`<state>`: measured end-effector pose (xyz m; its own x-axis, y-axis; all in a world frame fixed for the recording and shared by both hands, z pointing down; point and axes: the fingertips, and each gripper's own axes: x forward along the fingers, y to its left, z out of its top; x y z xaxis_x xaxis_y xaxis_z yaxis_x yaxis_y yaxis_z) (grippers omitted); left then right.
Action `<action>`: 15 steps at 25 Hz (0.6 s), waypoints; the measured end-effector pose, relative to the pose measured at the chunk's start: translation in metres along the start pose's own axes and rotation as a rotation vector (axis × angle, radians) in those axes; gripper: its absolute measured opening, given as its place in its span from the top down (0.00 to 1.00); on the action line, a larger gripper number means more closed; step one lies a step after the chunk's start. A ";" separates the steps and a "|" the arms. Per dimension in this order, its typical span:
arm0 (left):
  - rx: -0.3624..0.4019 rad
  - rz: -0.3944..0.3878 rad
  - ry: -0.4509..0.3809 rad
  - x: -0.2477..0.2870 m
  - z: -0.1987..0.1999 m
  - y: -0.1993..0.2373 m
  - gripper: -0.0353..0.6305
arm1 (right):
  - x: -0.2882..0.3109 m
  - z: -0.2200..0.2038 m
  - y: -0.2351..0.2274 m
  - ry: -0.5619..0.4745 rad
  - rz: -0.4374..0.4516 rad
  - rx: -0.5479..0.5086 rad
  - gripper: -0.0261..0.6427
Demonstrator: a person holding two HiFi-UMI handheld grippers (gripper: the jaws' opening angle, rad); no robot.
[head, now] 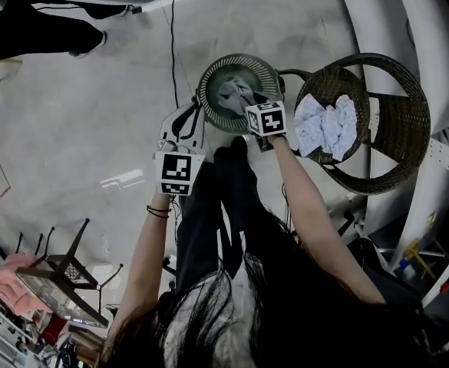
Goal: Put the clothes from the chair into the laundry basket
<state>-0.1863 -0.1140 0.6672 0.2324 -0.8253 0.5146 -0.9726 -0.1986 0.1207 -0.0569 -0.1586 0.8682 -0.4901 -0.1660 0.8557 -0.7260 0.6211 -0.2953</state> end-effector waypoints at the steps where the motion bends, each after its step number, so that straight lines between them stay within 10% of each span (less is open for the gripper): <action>1: -0.001 0.001 0.000 0.002 0.000 0.000 0.92 | 0.003 0.000 -0.002 -0.001 0.007 0.007 0.75; 15: 0.004 -0.001 0.026 0.007 -0.011 -0.013 0.92 | 0.000 0.001 -0.008 -0.038 0.023 0.070 0.72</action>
<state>-0.1726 -0.1113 0.6783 0.2334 -0.8113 0.5361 -0.9723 -0.2020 0.1175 -0.0519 -0.1643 0.8698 -0.5241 -0.1825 0.8319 -0.7455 0.5706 -0.3446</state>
